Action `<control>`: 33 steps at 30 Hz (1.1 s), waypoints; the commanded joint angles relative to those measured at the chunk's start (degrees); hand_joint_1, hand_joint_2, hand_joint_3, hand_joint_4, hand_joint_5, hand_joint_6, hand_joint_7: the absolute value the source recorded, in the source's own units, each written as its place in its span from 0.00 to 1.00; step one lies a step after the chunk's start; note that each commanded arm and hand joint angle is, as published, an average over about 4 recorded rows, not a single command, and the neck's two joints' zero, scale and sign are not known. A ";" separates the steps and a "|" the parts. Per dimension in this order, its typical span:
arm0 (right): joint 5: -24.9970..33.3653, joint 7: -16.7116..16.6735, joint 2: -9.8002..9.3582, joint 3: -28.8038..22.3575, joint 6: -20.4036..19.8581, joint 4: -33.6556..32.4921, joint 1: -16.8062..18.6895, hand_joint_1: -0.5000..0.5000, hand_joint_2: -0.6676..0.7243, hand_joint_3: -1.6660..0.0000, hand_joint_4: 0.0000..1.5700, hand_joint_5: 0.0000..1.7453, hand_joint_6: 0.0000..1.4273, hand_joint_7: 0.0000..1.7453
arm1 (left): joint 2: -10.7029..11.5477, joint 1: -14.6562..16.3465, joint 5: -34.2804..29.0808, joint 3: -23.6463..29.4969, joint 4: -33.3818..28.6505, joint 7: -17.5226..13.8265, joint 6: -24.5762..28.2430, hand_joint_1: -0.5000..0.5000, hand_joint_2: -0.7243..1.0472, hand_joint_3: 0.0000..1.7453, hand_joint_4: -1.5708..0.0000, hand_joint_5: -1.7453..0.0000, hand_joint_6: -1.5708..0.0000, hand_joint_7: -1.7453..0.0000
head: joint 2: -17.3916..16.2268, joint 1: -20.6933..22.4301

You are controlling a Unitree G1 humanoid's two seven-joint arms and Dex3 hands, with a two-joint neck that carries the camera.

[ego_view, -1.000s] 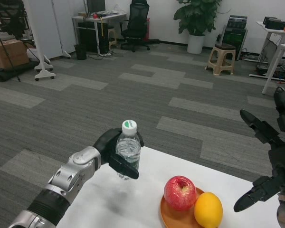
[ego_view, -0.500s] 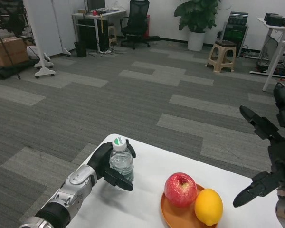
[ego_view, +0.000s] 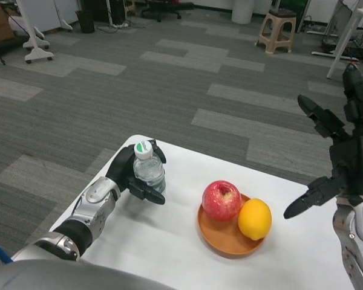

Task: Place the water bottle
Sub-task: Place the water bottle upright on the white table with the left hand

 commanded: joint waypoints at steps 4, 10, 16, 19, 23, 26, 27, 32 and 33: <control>0.24 -0.38 0.24 -0.55 0.01 0.21 -0.57 0.48 1.00 1.00 0.42 0.00 0.00 0.00 | 0.02 0.61 0.35 -0.68 1.42 -0.25 0.89 1.00 1.00 0.05 0.66 0.00 0.36 0.06 | -0.29 -0.08; 0.24 -0.38 0.32 -0.55 -0.03 0.38 -0.57 0.49 1.00 1.00 0.42 0.00 0.00 0.00 | 0.11 0.61 -1.23 -1.74 0.98 -0.60 0.89 1.00 1.00 0.05 0.83 0.00 0.58 0.04 | -0.30 -0.07; 0.24 -0.38 0.37 -0.55 -0.03 0.38 -0.37 0.50 1.00 1.00 0.42 0.00 0.00 0.00 | 0.20 0.61 -1.78 -1.85 0.85 -0.64 0.92 1.00 1.00 0.05 0.94 0.00 0.77 0.04 | -0.13 -0.22; 0.24 -0.38 0.37 -0.55 -0.03 0.38 -0.31 0.50 1.00 1.00 0.42 0.00 0.00 0.00 | 0.20 0.61 -2.46 -1.91 0.85 -1.04 1.07 1.00 1.00 0.05 0.99 0.00 0.85 0.04 | -0.12 -0.21; 0.24 -0.38 0.37 -0.55 -0.03 0.38 -0.31 0.50 1.00 1.00 0.42 0.00 0.00 0.00 | 0.20 0.61 -3.12 -1.96 0.85 -1.90 1.27 1.00 1.00 0.05 1.00 0.00 0.91 0.04 | -0.12 -0.21; 0.24 -0.38 0.37 -0.55 -0.03 0.38 -0.31 0.50 1.00 1.00 0.42 0.00 0.00 0.00 | 0.20 0.61 -4.00 -2.35 0.85 -2.80 1.42 1.00 1.00 0.04 1.00 0.00 0.94 0.06 | -0.11 -0.06; 0.24 -0.38 0.37 -0.55 -0.03 0.38 -0.31 0.50 1.00 1.00 0.42 0.00 0.00 0.00 | 0.22 0.61 -4.41 -2.55 0.87 -3.15 1.51 1.00 1.00 0.04 1.00 0.00 0.95 0.07 | -0.10 0.02; 0.24 -0.38 0.43 -0.55 -0.03 0.38 -0.31 0.50 1.00 1.00 0.42 0.00 0.00 0.00 | 0.35 0.61 -6.39 -3.06 0.94 -4.09 1.69 1.00 0.98 0.05 1.00 0.00 0.99 0.16 | -0.10 0.10; 0.24 -0.38 0.46 -0.55 -0.03 0.38 -0.31 0.50 1.00 1.00 0.42 0.00 0.00 0.00 | 0.37 0.61 -6.94 -3.14 0.94 -4.29 1.69 1.00 0.90 0.05 1.00 0.00 1.00 0.19 | -0.10 0.10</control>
